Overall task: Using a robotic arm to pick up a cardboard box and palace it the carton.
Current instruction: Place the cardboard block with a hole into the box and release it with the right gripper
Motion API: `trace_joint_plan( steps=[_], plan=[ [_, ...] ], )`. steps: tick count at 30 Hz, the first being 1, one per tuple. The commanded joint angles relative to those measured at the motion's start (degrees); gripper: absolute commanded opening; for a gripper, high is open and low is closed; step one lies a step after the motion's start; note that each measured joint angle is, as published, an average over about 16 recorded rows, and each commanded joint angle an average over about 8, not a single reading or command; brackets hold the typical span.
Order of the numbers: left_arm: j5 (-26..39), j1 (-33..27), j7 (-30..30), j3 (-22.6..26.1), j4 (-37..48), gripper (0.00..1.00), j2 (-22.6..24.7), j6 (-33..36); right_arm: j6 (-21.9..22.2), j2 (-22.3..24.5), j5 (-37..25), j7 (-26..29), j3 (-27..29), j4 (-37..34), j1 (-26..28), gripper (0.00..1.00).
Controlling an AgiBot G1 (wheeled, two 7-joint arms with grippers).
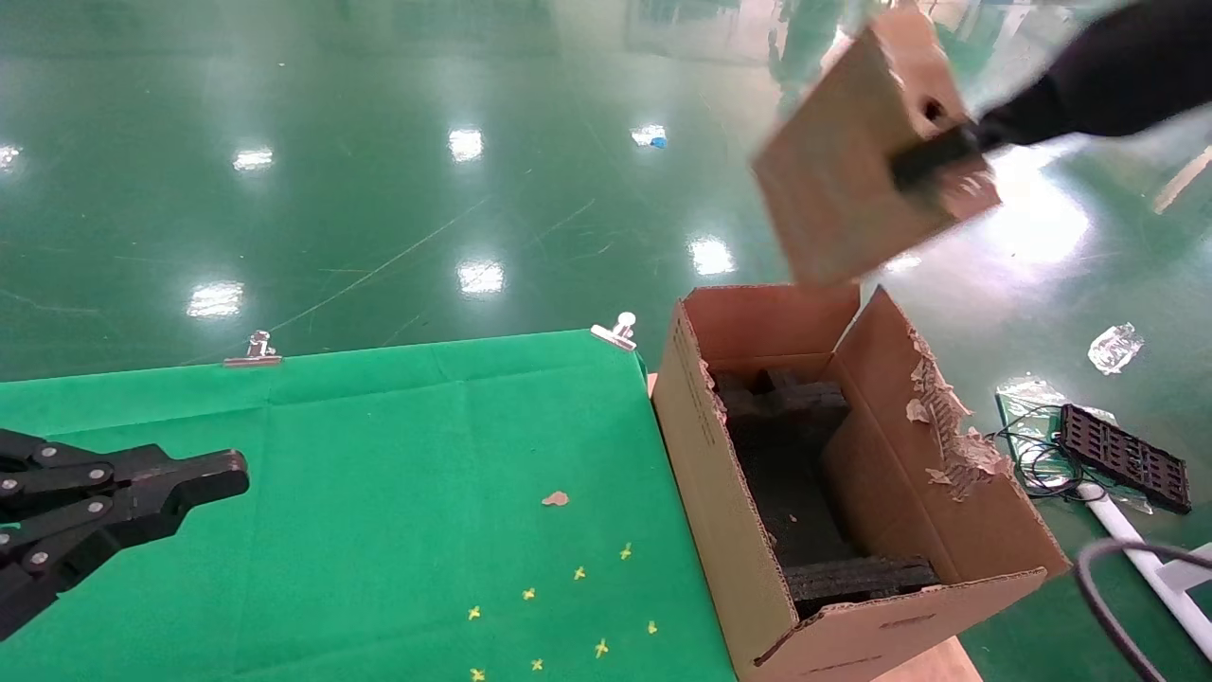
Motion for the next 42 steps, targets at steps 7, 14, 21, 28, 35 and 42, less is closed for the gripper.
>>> trace_joint_plan(
  steps=[7, 14, 21, 28, 35, 42],
  plan=[
    [-0.02, -0.01, 0.01, 0.03, 0.00, 1.00, -0.01, -0.01, -1.91, 2.55, -3.15, 0.17, -3.00, -3.86, -3.16, 0.00],
    [-0.03, -0.01, 0.03, 0.05, 0.00, 1.00, -0.02, -0.02, -1.50, 2.51, -2.47, 0.79, -4.54, -8.70, -10.20, 0.00],
    [-0.05, -0.02, 0.04, 0.07, 0.00, 1.00, -0.03, -0.03, 0.08, 0.57, -2.04, 0.21, -5.44, -14.36, -16.32, 0.00],
    [-0.07, -0.02, 0.05, 0.10, 0.00, 1.00, -0.04, -0.04, 1.68, -1.66, -1.69, -1.01, -5.78, -19.66, -20.92, 0.00],
    [-0.08, -0.03, 0.06, 0.12, 0.00, 1.00, -0.05, -0.05, 5.43, -3.39, 0.18, -3.24, -4.97, -24.02, -26.71, 0.00],
    [-0.10, -0.03, 0.07, 0.14, 0.00, 1.00, -0.06, -0.06, 9.10, -5.16, 2.40, -5.49, -3.82, -27.49, -32.72, 0.00]
  ],
)
